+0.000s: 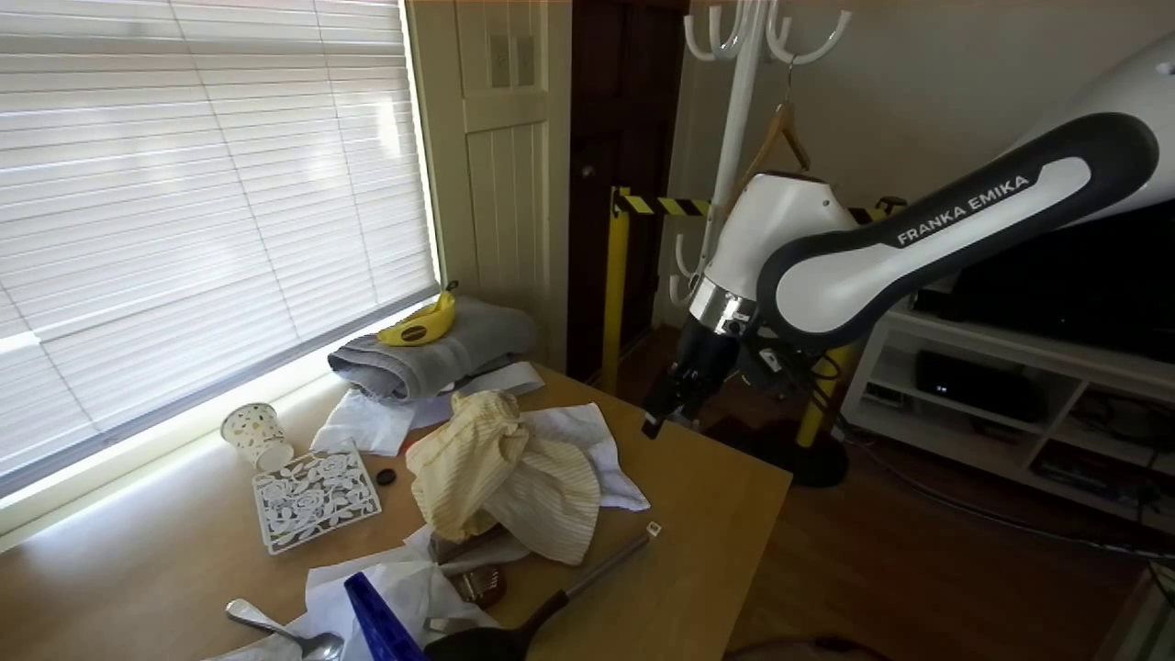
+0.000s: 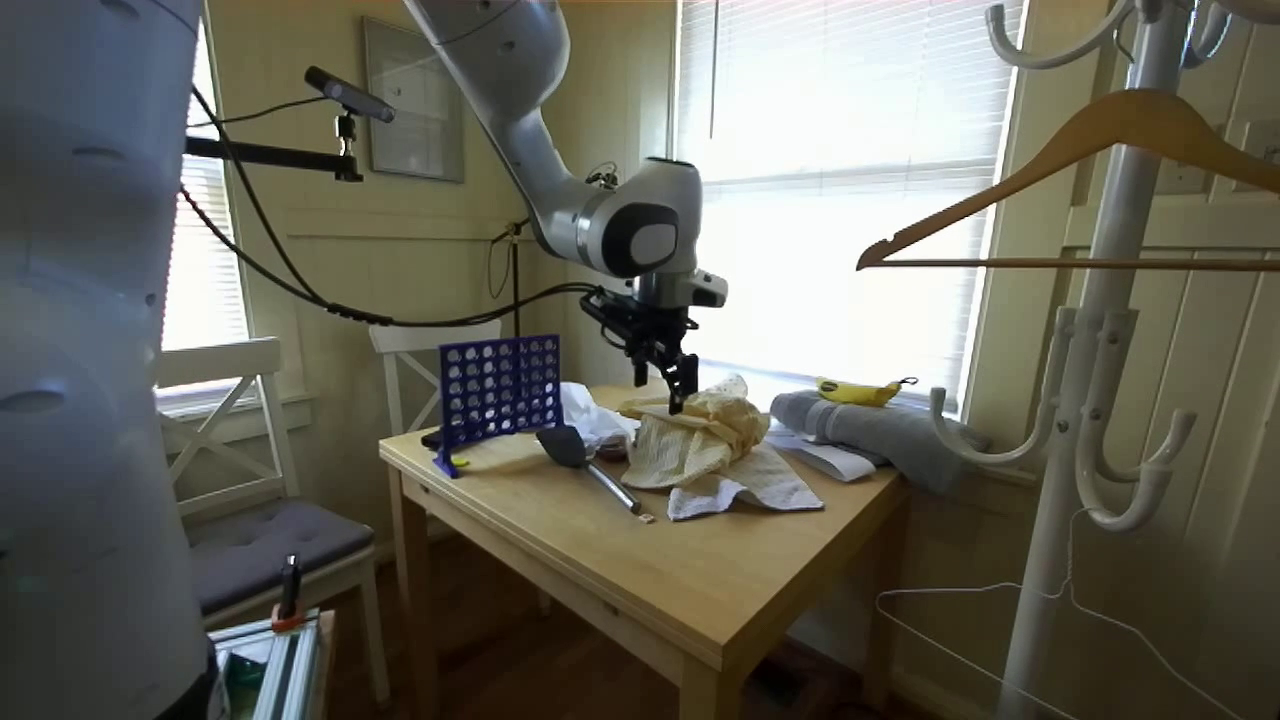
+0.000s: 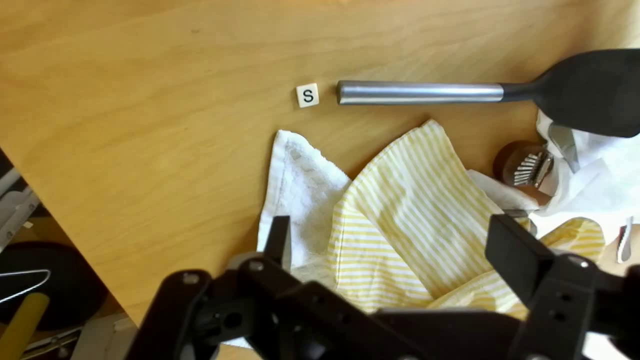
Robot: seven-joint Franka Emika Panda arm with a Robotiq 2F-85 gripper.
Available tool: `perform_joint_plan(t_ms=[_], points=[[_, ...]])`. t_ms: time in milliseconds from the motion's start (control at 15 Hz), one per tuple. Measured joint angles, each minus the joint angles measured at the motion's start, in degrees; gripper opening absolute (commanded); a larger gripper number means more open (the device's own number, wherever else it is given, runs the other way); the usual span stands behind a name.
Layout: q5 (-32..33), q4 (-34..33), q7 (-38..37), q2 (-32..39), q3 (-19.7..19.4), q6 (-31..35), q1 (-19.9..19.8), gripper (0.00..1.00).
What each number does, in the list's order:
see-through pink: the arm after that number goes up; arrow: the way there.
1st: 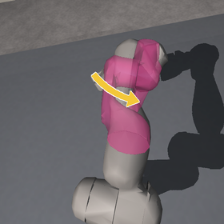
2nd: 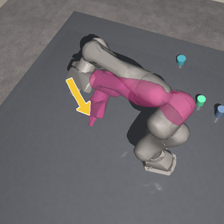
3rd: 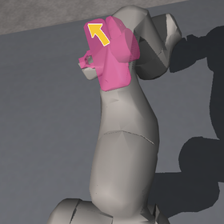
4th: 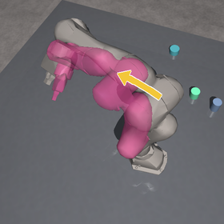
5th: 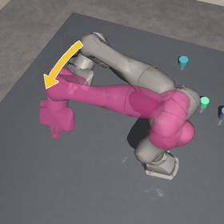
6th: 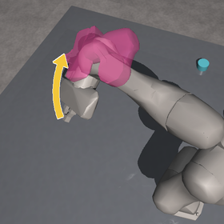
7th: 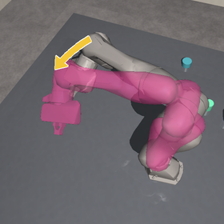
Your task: Hang the yellow towel on the stand
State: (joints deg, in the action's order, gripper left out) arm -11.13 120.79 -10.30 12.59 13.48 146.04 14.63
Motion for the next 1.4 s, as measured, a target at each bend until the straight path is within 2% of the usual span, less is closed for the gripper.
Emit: perform_joint_plan(t_ms=[267, 467, 1067, 1400], points=[[-0.2, -0.2, -4.5, 5.0, 0.0, 9.7, 1.1, 1.0], [-0.4, -2.0, -5.4, 10.2, 0.2, 13.2, 1.8, 1.0], [-0.5, -12.1, -8.8, 21.7, 0.1, 13.9, 5.0, 1.0], [-1.8, -15.8, -9.6, 26.2, 0.4, 13.9, 5.5, 1.0]])
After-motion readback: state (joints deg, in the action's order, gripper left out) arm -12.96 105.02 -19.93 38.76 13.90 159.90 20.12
